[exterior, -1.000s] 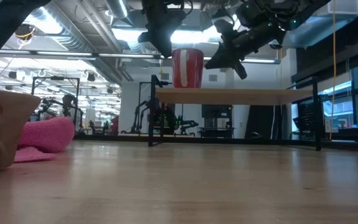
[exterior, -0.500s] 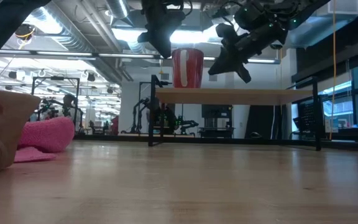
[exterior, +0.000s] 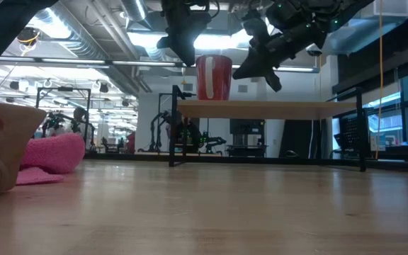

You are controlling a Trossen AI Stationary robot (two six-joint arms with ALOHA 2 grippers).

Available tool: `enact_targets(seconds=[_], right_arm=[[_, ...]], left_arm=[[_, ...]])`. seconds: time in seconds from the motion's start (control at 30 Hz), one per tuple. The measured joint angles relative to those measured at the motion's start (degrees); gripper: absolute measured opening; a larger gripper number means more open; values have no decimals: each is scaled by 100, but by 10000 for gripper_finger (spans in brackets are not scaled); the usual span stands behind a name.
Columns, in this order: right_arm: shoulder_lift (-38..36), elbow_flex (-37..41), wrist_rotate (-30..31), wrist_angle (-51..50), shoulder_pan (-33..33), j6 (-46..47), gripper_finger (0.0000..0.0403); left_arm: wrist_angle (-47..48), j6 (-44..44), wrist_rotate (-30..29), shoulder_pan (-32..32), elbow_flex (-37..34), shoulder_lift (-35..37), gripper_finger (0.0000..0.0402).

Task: Stack small to large cups/mugs on shelf
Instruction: Put the orange mug on the shelf

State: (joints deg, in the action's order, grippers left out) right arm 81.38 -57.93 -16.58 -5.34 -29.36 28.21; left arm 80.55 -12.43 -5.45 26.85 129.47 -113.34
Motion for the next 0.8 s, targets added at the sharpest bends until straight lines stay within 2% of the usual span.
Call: enact_targets(seconds=[0.8], right_arm=[[0, -2, 158, 167, -12, 16, 0]], left_arm=[[0, -37, -2, -182, 0, 0, 55]])
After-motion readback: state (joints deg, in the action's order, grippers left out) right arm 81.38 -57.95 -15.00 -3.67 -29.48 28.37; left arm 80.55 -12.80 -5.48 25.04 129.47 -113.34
